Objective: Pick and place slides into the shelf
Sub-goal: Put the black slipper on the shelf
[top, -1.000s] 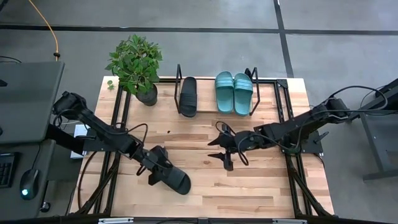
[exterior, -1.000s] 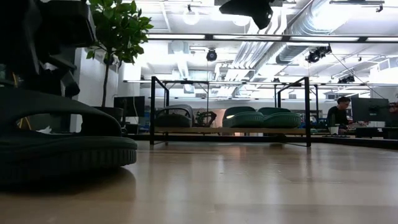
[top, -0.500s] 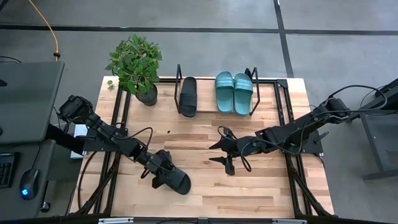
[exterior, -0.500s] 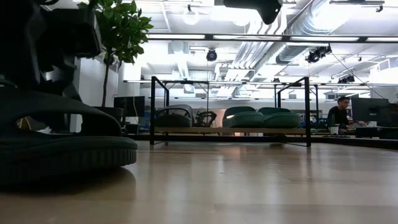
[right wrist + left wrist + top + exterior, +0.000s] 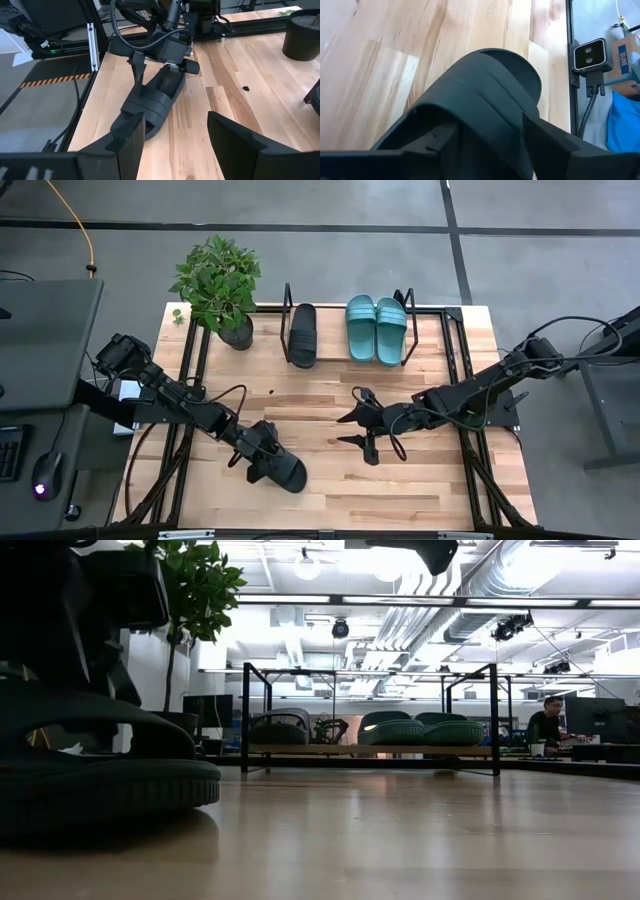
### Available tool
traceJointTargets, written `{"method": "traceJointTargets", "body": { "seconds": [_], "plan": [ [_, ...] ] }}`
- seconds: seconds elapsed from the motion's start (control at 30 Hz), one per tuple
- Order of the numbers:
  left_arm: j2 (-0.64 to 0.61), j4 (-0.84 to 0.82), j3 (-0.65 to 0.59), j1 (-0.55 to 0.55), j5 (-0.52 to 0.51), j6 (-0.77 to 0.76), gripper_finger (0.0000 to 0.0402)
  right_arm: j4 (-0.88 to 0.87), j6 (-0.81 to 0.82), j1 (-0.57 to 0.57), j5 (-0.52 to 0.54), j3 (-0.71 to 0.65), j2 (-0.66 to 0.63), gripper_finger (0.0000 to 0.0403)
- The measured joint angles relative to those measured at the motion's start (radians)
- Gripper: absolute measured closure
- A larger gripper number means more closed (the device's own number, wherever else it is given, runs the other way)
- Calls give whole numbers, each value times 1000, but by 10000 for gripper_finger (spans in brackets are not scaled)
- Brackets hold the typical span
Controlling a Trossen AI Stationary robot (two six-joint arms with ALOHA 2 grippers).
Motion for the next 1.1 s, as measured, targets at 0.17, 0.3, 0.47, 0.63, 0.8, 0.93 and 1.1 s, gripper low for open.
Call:
{"method": "traceJointTargets", "body": {
  "seconds": [0.17, 0.3, 0.47, 0.63, 0.8, 0.93, 1.1],
  "plan": [
    [0, 10, 0, 0, 7, 19, 289, -2, 2, 0, 6, 0, 0, 197],
    [-1, 12, 0, 0, 8, 22, 338, -3, 6, 0, 9, 0, 0, 197],
    [-1, 17, 0, 0, 11, 48, 389, -3, 6, 0, 9, 0, 0, 197],
    [-2, 27, 0, 0, 7, 56, 388, -3, 6, 0, 9, 0, 0, 197],
    [-2, 21, 20, 0, -13, 95, 391, -3, 5, 0, 9, 0, 0, 197],
    [-2, 21, 59, 0, -39, 150, 395, -3, 5, 0, 14, 0, 0, 197],
    [-1, -57, 121, 1, -110, 191, 388, -3, -17, 0, 19, 0, 0, 197]
  ]
}}
